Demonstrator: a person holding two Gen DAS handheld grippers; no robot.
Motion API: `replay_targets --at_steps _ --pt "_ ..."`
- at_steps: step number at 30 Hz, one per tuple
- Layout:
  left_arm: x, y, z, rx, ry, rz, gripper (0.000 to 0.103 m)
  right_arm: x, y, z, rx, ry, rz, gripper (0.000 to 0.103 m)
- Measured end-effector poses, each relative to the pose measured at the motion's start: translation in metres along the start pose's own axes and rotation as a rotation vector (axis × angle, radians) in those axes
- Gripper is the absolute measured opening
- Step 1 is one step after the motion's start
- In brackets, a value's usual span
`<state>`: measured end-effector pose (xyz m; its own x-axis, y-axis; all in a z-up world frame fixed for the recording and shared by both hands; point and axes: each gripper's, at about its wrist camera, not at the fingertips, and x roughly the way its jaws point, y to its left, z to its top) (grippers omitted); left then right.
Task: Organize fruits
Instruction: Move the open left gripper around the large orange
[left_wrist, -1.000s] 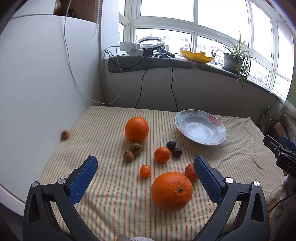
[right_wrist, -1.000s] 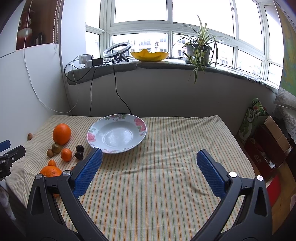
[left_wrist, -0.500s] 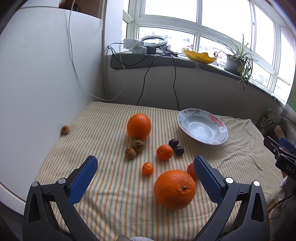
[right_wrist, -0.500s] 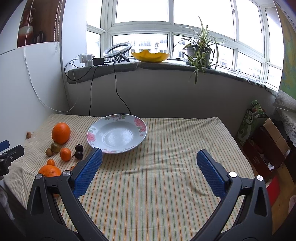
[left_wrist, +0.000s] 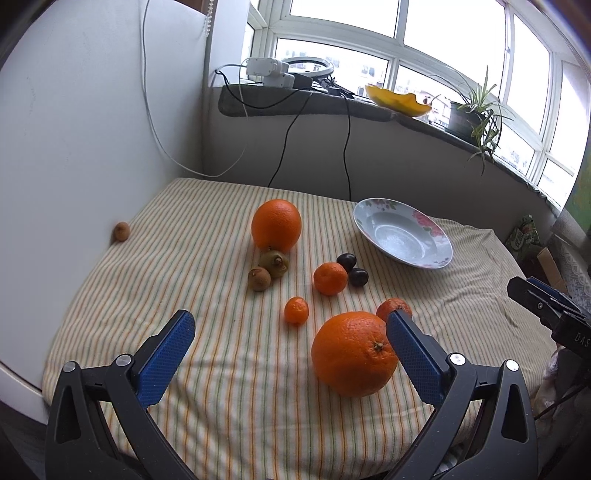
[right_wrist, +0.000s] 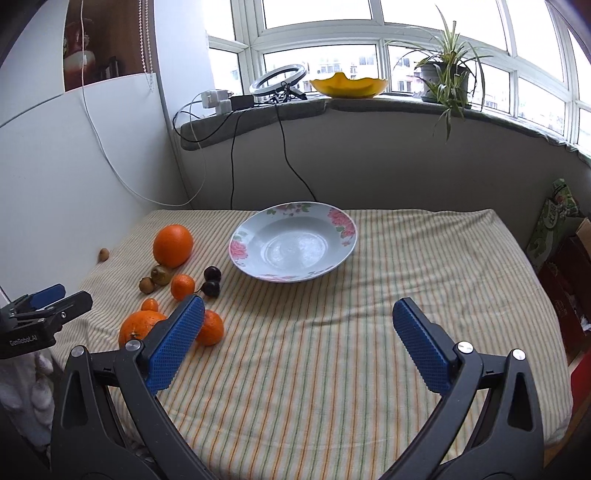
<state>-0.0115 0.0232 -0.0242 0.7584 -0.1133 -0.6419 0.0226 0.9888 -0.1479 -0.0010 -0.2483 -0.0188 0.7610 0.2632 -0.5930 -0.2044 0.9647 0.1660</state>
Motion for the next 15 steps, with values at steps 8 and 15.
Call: replay_targets --at_steps 8,15 --pt "0.015 0.001 -0.015 -0.041 0.088 -0.095 0.093 0.03 0.024 -0.018 0.0 0.125 0.179 0.098" --pt "0.025 0.005 -0.022 -0.099 0.138 -0.205 0.076 0.049 0.041 -0.03 0.035 0.233 0.339 0.088"
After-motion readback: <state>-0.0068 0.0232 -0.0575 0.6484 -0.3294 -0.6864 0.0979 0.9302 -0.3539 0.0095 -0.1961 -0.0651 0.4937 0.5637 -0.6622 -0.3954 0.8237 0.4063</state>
